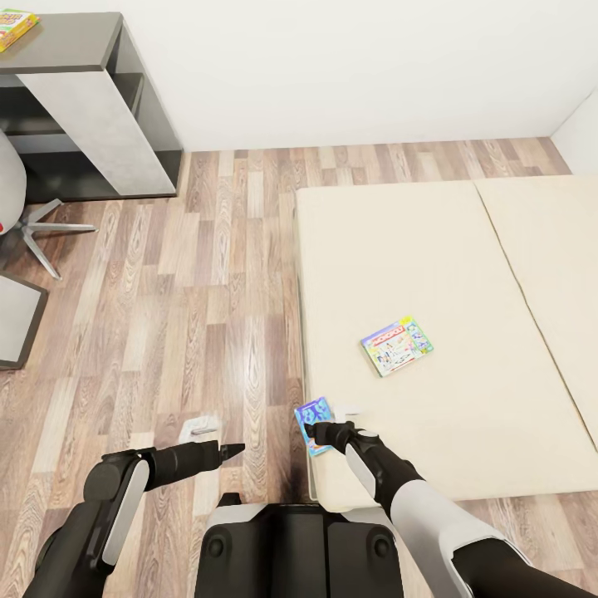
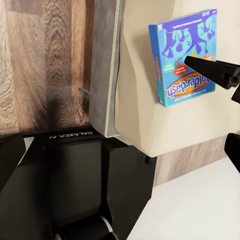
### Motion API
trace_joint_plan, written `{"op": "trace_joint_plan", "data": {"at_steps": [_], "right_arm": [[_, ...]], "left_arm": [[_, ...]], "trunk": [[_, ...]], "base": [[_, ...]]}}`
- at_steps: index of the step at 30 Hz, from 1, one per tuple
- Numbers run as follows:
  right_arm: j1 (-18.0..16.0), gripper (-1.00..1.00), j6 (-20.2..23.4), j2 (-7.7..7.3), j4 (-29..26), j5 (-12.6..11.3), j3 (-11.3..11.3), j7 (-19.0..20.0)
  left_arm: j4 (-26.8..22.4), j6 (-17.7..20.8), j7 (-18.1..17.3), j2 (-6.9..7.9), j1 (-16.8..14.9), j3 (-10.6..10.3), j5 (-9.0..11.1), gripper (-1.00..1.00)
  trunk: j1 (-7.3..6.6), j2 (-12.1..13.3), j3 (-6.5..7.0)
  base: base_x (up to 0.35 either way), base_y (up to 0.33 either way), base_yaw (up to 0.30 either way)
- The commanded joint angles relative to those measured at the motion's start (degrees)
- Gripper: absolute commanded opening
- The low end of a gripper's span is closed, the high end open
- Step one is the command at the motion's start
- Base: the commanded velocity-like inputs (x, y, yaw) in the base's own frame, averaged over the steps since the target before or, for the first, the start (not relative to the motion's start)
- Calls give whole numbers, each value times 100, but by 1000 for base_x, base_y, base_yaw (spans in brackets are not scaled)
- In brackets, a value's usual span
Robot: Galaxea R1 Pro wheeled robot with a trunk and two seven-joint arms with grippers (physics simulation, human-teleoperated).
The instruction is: Put all the toys in the child's room - the three board games (two on the bed and one on the table), the two jigsaw puzzles on the table, and the tennis ball on the table - inside the toy box on the table in the child's room.
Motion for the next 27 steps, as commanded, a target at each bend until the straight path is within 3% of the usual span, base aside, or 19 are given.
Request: {"op": "trace_joint_plan", "data": {"at_steps": [1, 27], "right_arm": [[-2, 100, 30, 0, -4, -52, 16, -7], [-2, 100, 20, 0, -24, -41, 17, -63]], "left_arm": [[-4, 43, -1, 0, -1, 7, 26, 100], [-3, 43, -1, -5, -2, 0, 26, 100]], "trunk": [[3, -9, -6], [3, -9, -6]], "base": [[0, 0, 0], [0, 0, 0]]}}
